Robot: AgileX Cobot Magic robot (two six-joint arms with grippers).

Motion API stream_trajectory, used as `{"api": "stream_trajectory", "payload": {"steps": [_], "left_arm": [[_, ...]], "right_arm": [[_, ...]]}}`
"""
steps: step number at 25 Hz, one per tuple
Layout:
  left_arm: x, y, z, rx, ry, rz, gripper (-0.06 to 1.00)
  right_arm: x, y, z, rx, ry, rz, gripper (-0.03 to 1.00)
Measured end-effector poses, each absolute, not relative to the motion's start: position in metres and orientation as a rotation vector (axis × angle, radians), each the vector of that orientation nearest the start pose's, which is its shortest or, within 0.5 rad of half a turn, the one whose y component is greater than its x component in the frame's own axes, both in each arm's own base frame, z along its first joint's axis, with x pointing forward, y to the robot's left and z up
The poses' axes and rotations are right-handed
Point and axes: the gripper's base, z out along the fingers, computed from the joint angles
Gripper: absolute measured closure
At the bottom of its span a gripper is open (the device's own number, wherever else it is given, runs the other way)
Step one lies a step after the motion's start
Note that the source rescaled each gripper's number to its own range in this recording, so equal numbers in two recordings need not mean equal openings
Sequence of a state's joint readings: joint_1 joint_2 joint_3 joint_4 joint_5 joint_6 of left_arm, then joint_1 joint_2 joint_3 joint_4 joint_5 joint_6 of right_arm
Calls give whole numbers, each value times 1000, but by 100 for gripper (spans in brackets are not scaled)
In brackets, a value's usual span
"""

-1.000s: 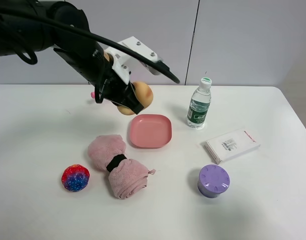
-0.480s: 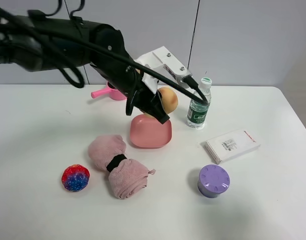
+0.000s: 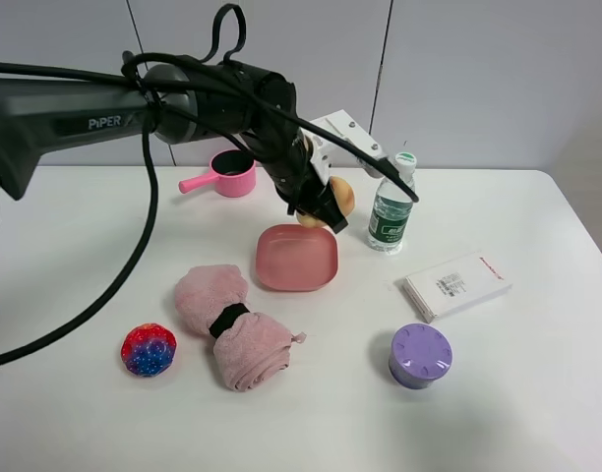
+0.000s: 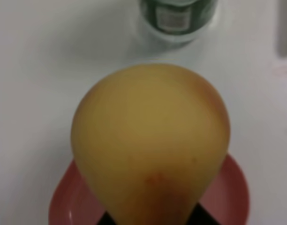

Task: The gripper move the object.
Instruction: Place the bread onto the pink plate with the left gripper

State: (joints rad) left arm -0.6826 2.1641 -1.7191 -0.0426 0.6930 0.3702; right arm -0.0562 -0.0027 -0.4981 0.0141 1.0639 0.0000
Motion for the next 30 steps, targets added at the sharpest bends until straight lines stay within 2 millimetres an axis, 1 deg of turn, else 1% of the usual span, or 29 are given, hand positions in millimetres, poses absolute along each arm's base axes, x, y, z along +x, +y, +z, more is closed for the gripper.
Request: {"api": "stream_trajectory", "payload": {"steps": [3, 5, 7, 10, 14, 15, 19, 21, 22, 23, 25, 26, 28, 30], "left_arm": [[379, -291, 172, 1259, 2370, -143, 94], [382, -286, 162, 1256, 2413, -134, 94], [383, -285, 159, 1258, 2421, -133, 94], [383, -286, 147, 1265, 2446, -134, 94], [382, -289, 124, 1280, 2499, -143, 94], [382, -289, 114, 1291, 2523, -142, 94], [381, -289, 112, 1295, 2533, -142, 94], [381, -288, 111, 1299, 2541, -141, 90], [380, -288, 111, 1301, 2545, -141, 86], [380, -288, 111, 1305, 2554, -140, 65], [379, -287, 111, 1311, 2566, -139, 38], [378, -287, 111, 1310, 2572, -138, 21], [378, -287, 114, 1300, 2575, -141, 3], [378, -287, 124, 1289, 2561, -145, -3]], "right_arm": [[-5, 1, 276, 57, 2046, -18, -3], [-5, 1, 276, 57, 2046, -18, -3], [-5, 1, 276, 57, 2046, -18, -3], [-5, 1, 277, 57, 2045, -18, -3], [-5, 1, 277, 57, 2044, -18, -3], [-5, 1, 277, 57, 2044, -18, -3], [-5, 1, 277, 57, 2044, -18, -3], [-5, 1, 277, 57, 2044, -18, -3], [-5, 1, 277, 57, 2044, -18, -3], [-5, 1, 277, 57, 2044, -18, -3], [-5, 1, 277, 57, 2043, -18, -3], [-5, 1, 277, 57, 2043, -18, -3], [-5, 1, 277, 57, 2043, -18, -3], [-5, 1, 277, 57, 2043, -18, -3]]}}
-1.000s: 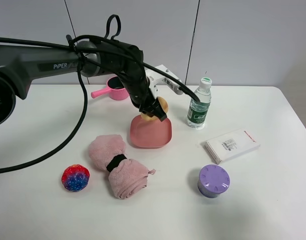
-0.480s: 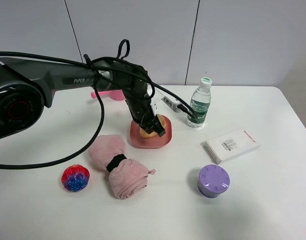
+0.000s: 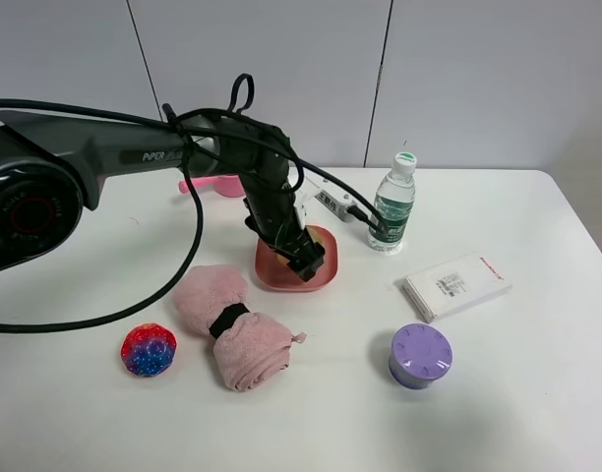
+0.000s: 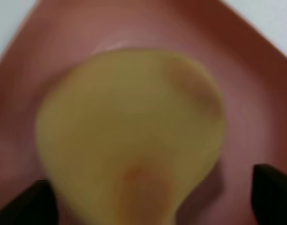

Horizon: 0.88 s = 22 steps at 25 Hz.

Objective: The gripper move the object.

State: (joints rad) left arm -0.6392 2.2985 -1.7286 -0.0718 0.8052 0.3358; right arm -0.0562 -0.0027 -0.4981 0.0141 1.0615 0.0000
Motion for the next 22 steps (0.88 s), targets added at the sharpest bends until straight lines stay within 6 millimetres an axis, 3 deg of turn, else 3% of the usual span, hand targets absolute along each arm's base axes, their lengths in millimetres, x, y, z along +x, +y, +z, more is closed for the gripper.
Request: {"api": "stream_trajectory", "payload": {"steps": [5, 8, 11, 16, 22], "left_arm": [[377, -286, 194, 1235, 2466, -173, -6], [368, -278, 255, 1208, 2381, -170, -6], [357, -256, 317, 1149, 2282, -76, -6], [343, -183, 389, 969, 2260, 170, -6], [322, -79, 444, 658, 2307, 377, -5]], "right_arm": [[-5, 1, 277, 57, 2043, -18, -3], [-5, 1, 277, 57, 2043, -18, -3], [-5, 1, 277, 57, 2043, -18, -3], [-5, 1, 277, 57, 2043, -18, -3], [-5, 1, 277, 57, 2043, -18, -3]]}}
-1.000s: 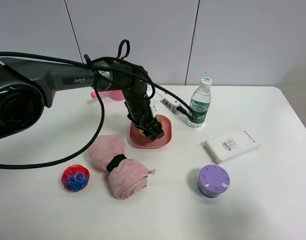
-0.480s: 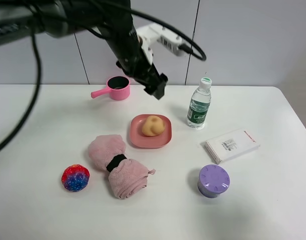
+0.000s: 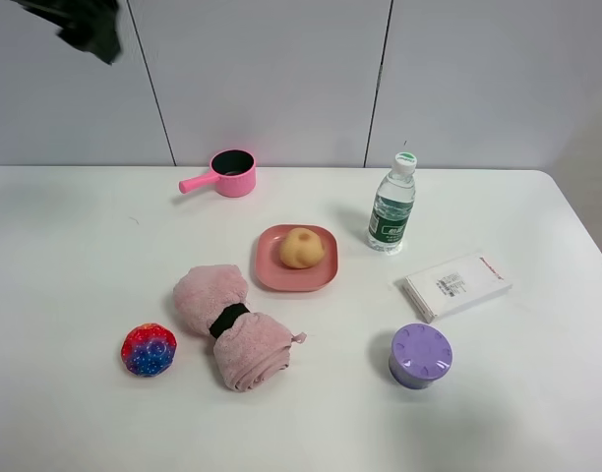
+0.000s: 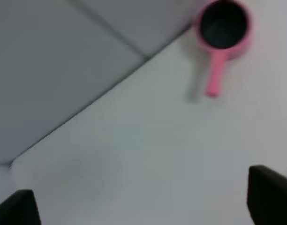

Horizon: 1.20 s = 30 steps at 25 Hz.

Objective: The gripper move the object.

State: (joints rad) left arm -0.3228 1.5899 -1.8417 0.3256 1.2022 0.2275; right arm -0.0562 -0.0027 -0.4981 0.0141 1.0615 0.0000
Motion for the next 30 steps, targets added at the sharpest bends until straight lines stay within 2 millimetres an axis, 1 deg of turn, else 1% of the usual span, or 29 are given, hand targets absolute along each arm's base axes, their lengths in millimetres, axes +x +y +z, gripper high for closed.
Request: {"api": "stream_trajectory", "payload": {"steps": [1, 2, 3, 5, 6, 9, 12, 14, 16, 17, 19, 21, 22, 25, 30], "left_arm": [[316, -61, 453, 592, 2301, 393, -5], [304, -44, 464, 528, 2289, 401, -5], [295, -29, 473, 475, 2278, 403, -5], [268, -6, 494, 391, 2229, 393, -5], [268, -6, 494, 391, 2229, 393, -5], [225, 11, 521, 308, 2140, 355, -5], [184, 13, 541, 277, 2045, 328, -5], [150, 11, 554, 262, 1966, 326, -5], [124, 11, 561, 252, 1912, 328, -5], [107, 10, 563, 246, 1881, 332, -5], [81, 10, 560, 238, 1850, 343, -5], [54, 10, 553, 230, 1824, 354, -5], [45, 10, 547, 228, 1821, 357, -5], [19, 10, 523, 227, 1829, 367, -5], [-11, 11, 478, 168, 1859, 341, -5]], "right_arm": [[-5, 1, 277, 57, 2043, -18, -3], [-5, 1, 277, 57, 2043, -18, -3], [-5, 1, 277, 57, 2043, -18, -3], [-5, 1, 277, 57, 2043, -18, -3], [-5, 1, 277, 57, 2043, -18, -3], [-5, 1, 277, 57, 2043, -18, -3], [-5, 1, 277, 57, 2043, -18, -3], [-5, 1, 277, 57, 2043, -18, -3], [-5, 1, 277, 57, 2043, -18, -3], [-5, 1, 277, 57, 2043, -18, -3], [-5, 1, 277, 57, 2043, -18, -3], [-5, 1, 277, 57, 2043, -18, -3], [-5, 1, 277, 57, 2043, -18, -3], [-5, 1, 277, 57, 2043, -18, -3], [-5, 1, 277, 57, 2043, -18, -3]]}}
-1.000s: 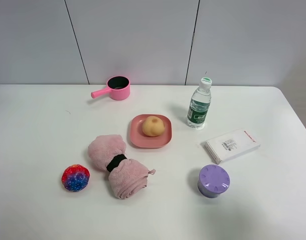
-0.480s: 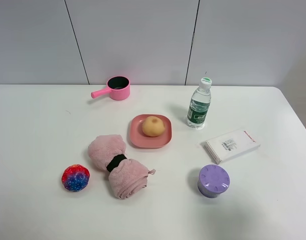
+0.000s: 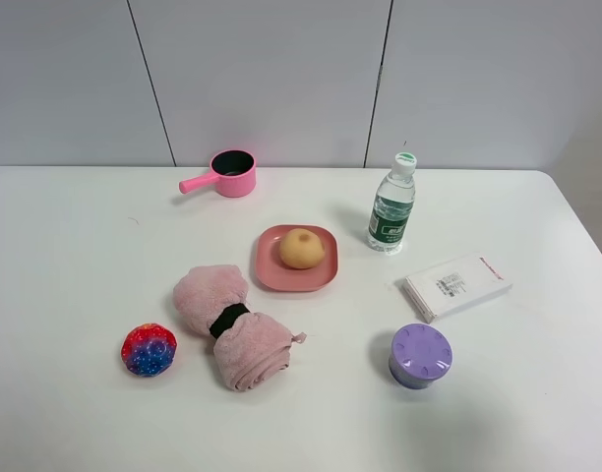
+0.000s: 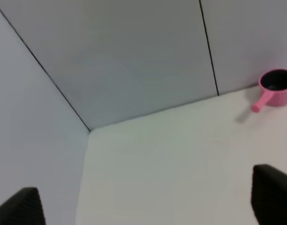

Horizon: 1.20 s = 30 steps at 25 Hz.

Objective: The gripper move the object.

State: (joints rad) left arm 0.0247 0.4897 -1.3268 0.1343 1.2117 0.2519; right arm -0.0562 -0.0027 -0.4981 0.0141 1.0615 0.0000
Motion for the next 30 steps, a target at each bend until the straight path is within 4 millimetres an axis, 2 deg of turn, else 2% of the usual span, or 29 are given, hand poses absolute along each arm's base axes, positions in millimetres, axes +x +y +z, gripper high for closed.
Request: {"api": "stream_trajectory", "payload": {"steps": [5, 10, 11, 12, 14, 16, 21, 24, 26, 30], "left_arm": [[-39, 11, 430, 92, 1867, 294, -5], [-53, 10, 391, -17, 1867, 204, -5], [-53, 10, 372, -81, 1874, 154, -5], [-54, 10, 365, -103, 1862, 137, -5], [-49, 10, 351, -143, 1848, 103, -5], [-46, 10, 345, -160, 1830, 86, -5], [-22, 10, 305, -186, 1947, 73, -5], [-14, 10, 288, -198, 2009, 70, -5], [-9, 10, 281, -219, 2028, 54, -5], [-9, 9, 282, -219, 2015, 44, -5]], "right_arm": [[-5, 1, 277, 57, 2043, -18, -3], [-5, 1, 277, 57, 2043, -18, -3], [-5, 1, 277, 57, 2043, -18, -3], [-5, 1, 277, 57, 2043, -18, -3], [-5, 1, 277, 57, 2043, -18, -3], [-5, 1, 277, 57, 2043, -18, -3], [-5, 1, 277, 57, 2043, -18, -3], [-5, 1, 277, 57, 2043, -18, -3], [-5, 1, 277, 57, 2043, -18, -3], [-5, 1, 277, 57, 2043, -18, -3]]}}
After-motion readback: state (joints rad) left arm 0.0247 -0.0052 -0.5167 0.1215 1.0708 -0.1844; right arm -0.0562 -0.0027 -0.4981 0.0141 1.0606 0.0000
